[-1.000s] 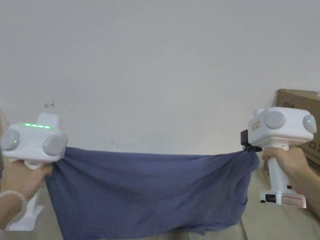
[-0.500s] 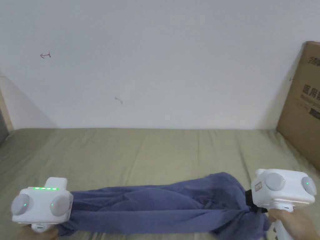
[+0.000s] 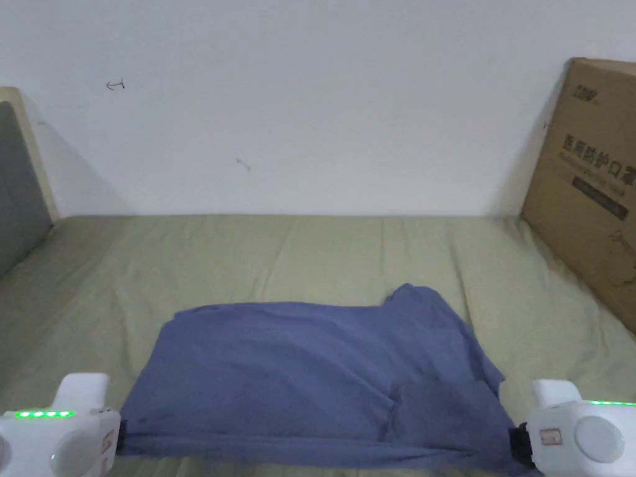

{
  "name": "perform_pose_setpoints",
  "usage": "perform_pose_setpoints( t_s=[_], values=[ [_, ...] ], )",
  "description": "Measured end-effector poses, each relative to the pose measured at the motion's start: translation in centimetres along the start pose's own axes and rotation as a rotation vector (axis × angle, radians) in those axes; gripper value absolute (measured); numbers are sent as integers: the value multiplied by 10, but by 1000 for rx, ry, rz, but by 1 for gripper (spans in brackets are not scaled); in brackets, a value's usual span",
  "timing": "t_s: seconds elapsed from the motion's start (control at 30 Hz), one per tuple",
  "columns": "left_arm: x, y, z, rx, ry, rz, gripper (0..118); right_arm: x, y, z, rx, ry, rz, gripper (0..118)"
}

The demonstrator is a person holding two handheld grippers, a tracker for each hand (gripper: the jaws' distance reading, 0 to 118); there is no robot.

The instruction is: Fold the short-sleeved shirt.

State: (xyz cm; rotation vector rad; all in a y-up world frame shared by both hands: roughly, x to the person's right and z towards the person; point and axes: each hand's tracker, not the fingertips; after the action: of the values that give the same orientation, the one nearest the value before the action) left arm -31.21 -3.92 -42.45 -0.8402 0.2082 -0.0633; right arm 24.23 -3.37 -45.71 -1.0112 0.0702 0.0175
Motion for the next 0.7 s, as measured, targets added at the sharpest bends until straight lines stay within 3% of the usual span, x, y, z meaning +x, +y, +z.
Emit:
perform_pose_setpoints(
  t_s=[0.33,0.4,0.7],
  values=[
    [-27,-134,96,-59,-17,13,2,3,-158,68,-46,67,-99,5],
    [-24,-152,108,-75,-7,-33,2,8,-174,71,-54,78,-130,5],
    [-18,-177,128,-59,-18,15,2,16,-180,77,-15,61,-176,5]
  ],
)
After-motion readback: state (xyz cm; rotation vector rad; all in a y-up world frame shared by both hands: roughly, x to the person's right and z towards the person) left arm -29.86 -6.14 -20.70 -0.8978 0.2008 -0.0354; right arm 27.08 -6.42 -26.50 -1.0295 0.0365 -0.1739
